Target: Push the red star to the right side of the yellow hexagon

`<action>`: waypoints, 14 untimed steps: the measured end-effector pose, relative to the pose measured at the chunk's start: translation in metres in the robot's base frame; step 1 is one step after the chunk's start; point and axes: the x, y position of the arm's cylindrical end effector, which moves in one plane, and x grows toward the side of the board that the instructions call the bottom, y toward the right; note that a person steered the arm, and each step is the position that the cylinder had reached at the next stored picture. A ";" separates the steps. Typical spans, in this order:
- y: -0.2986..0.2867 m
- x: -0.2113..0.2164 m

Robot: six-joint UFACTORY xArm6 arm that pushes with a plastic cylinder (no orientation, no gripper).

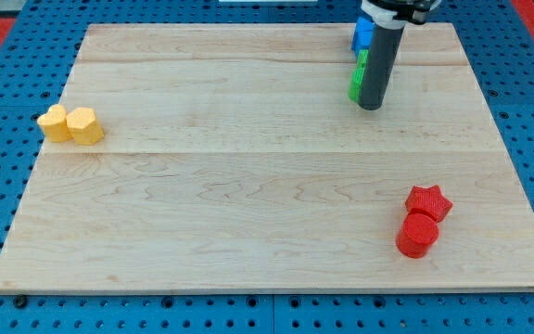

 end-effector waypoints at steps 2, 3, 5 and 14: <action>0.055 0.035; 0.131 0.086; 0.119 0.209; -0.018 0.116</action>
